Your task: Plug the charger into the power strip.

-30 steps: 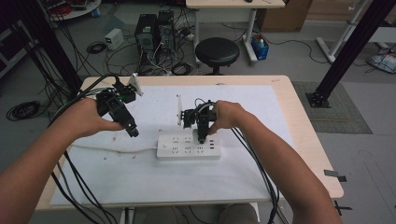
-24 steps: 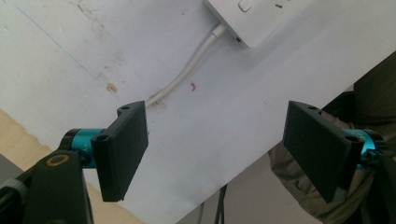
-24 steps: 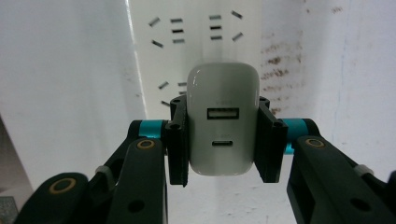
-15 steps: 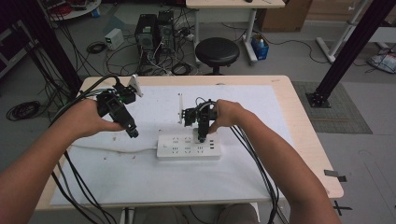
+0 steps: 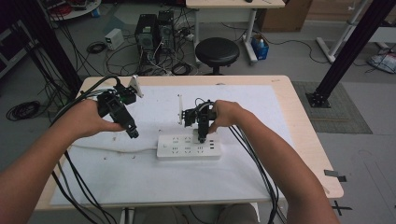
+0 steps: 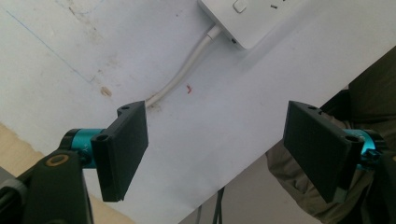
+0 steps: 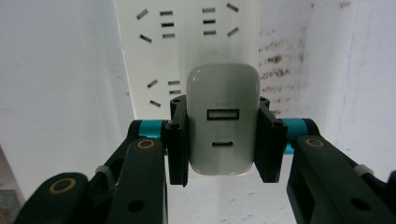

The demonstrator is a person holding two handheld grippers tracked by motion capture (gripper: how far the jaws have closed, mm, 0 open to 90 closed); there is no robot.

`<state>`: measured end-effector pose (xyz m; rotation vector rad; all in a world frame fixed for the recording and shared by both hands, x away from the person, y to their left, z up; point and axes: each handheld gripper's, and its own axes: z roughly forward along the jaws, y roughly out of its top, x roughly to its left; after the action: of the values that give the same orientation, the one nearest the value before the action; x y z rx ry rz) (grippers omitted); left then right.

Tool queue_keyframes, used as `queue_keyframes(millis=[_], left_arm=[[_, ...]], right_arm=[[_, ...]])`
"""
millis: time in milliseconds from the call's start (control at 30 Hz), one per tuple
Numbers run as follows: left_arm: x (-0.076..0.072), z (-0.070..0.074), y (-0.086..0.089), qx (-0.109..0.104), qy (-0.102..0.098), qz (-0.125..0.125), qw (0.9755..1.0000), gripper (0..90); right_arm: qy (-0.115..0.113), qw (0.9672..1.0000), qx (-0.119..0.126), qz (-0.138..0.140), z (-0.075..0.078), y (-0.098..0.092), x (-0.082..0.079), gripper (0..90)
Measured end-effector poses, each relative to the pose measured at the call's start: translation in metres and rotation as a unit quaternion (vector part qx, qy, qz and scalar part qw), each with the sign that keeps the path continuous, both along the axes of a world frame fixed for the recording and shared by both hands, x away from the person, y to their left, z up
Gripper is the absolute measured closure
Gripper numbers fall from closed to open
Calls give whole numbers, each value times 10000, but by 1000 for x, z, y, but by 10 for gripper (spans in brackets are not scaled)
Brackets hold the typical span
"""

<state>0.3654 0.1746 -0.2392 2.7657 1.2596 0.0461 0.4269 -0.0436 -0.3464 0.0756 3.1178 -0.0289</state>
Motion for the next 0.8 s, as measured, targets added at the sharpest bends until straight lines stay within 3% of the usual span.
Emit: queue_keyframes(millis=[300,500,667,800], left_arm=[[2,-3,-1,3,20,-13,10000,225],[4,-4,-3,-4,50,-64,10000,225],[5,-3,-1,1,26,-41,10000,224],[7,-4,-1,-3,13,-11,10000,225]], right_arm=[[-147,9997,-158,101,-2,5,-4,625],[-95,9993,-347,106,-9,8,-3,624],[-107,9993,-295,192,-10,8,-2,624],[-20,9991,-397,148,-10,10,0,625]])
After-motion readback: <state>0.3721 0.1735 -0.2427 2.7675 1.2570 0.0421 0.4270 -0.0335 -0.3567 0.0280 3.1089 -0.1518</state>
